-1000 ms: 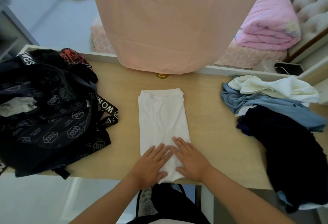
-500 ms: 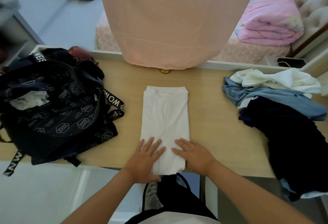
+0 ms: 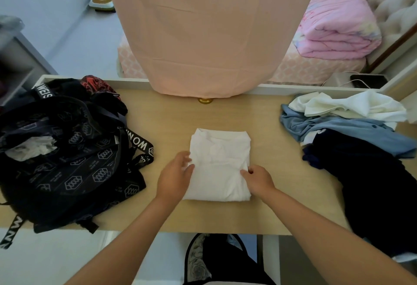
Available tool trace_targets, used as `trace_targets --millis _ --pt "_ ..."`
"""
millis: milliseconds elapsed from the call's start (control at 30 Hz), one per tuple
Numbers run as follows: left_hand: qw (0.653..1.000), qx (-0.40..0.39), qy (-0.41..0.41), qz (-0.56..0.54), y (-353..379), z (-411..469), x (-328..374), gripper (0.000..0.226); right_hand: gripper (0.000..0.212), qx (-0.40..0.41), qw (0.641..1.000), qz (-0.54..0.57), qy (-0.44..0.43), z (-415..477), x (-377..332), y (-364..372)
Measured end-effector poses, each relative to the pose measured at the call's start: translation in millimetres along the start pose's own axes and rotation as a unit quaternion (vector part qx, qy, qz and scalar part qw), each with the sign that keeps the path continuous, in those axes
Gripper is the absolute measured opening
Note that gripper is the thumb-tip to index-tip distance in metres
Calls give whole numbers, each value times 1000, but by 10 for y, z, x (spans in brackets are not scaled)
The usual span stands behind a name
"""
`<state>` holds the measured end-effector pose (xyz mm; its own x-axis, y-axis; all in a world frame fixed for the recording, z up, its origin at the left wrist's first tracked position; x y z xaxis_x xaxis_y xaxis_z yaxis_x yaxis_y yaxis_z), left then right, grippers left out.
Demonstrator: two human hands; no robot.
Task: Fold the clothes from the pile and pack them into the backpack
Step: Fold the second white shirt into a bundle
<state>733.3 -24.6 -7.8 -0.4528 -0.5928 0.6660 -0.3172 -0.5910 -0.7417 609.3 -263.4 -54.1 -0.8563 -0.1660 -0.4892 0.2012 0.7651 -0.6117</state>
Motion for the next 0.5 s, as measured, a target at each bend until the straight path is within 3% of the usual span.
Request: trace_targets --millis 100,167,200,267,333,400,433,500 --pt "974 26 193 116 200 50 248 38 23 20 997 -36 70 134 72 35" --pt "935 -62 302 174 458 25 311 37 25 31 994 -48 96 173 97 49" --pt "920 -118 314 201 580 14 281 44 28 42 993 -54 99 161 86 45" --pt "914 -221 264 214 760 0 151 63 33 63 991 -79 83 103 28 31" --pt "926 -241 222 186 831 40 81 76 54 81 989 -123 11 58 -60 31" --pt "922 -219 260 185 869 137 107 72 78 106 968 -193 -118 21 -168 41" --pt "917 -211 286 180 869 210 141 63 82 112 947 -238 -186 17 -215 57" --pt "907 -205 328 166 871 363 176 43 69 80 911 -292 -279 66 -248 117"
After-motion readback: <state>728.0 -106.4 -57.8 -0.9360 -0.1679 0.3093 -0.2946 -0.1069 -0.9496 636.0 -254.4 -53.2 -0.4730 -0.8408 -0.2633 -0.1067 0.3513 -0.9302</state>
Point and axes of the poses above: each hand's wrist, its own z-axis towards the middle knuckle, its own y-axis out of the palm, x = y × z, the point moved 4 cm from there along z, towards the middle knuckle, and after that the axes turned 12 degrees about y, right-handed, at the moved point
